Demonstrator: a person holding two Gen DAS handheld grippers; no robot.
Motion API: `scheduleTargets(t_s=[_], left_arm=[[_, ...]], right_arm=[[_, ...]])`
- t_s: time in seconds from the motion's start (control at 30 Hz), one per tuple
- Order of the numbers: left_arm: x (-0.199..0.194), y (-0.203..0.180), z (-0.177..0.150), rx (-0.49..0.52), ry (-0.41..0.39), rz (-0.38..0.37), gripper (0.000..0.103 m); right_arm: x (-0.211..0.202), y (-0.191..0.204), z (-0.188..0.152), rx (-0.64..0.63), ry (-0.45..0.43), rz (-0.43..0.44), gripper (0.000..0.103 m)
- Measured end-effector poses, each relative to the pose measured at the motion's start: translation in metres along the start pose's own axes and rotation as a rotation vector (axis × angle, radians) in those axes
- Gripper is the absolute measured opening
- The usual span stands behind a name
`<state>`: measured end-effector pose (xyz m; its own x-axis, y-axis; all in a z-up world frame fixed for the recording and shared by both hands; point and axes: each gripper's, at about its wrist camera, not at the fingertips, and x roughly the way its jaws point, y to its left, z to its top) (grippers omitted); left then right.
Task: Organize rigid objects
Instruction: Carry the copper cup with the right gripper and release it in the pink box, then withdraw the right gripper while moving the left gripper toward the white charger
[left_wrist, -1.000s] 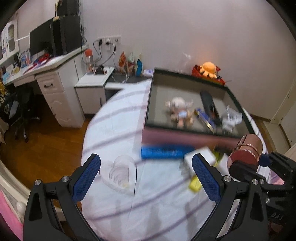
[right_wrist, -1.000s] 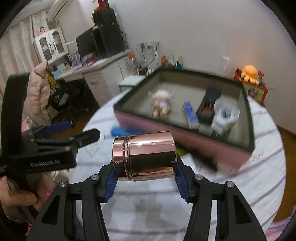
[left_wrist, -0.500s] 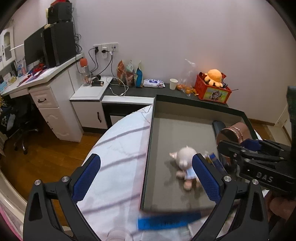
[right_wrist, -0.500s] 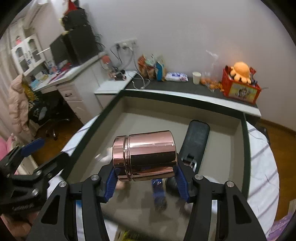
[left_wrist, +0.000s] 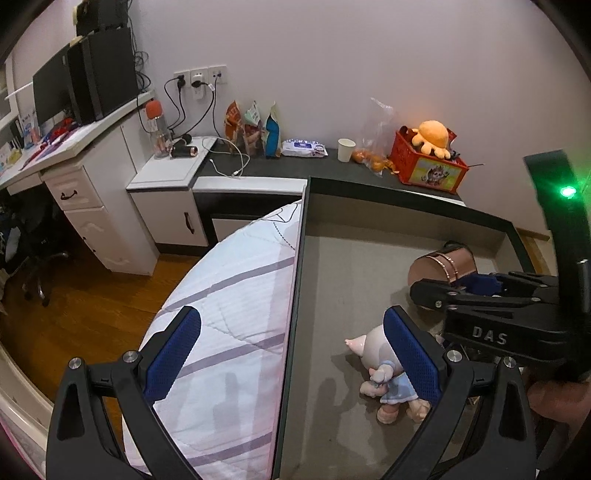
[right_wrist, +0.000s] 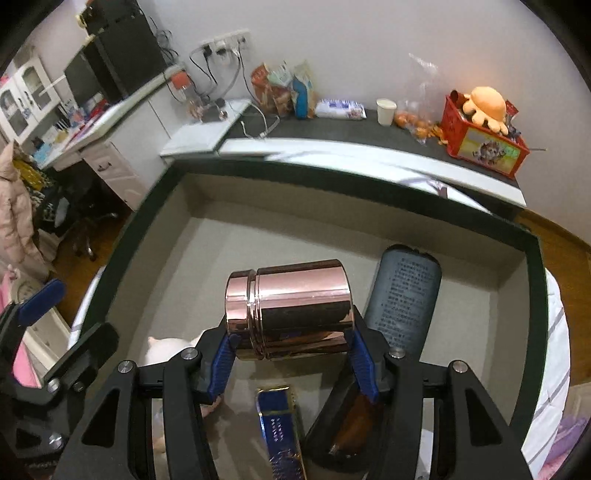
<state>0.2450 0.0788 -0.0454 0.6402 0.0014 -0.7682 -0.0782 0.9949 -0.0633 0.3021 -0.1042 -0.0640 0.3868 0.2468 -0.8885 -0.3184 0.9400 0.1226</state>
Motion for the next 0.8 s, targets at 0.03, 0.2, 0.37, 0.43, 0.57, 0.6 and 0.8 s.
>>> scheduleTargets(t_s=[0.03, 0.2, 0.37, 0.43, 0.57, 0.6, 0.8], left_arm=[[-0.001, 0.001, -0.001, -0.003, -0.001, 0.001, 0.101], [-0.01, 0.005, -0.001, -0.008, -0.011, 0.006, 0.101], [-0.032, 0.004, -0.008, -0.009, -0.034, 0.003, 0.101], [-0.043, 0.0, -0.013, -0.003, -0.044, -0.003, 0.101], [-0.065, -0.006, -0.027, 0.004, -0.06, -0.013, 0.101], [-0.07, -0.008, -0.031, 0.006, -0.061, -0.016, 0.101], [-0.097, -0.026, -0.065, 0.045, -0.045, -0.031, 0.101]], right_arm=[[0.001, 0.0, 0.0, 0.003, 0.005, 0.0, 0.056], [-0.003, 0.004, 0.001, -0.002, -0.002, -0.014, 0.071], [-0.034, 0.004, -0.004, 0.025, -0.081, -0.003, 0.08], [-0.052, 0.003, -0.011, 0.033, -0.128, 0.007, 0.08], [-0.095, 0.001, -0.038, 0.047, -0.217, 0.022, 0.08], [-0.105, 0.0, -0.048, 0.057, -0.238, 0.029, 0.081], [-0.141, -0.013, -0.117, 0.132, -0.286, 0.05, 0.081]])
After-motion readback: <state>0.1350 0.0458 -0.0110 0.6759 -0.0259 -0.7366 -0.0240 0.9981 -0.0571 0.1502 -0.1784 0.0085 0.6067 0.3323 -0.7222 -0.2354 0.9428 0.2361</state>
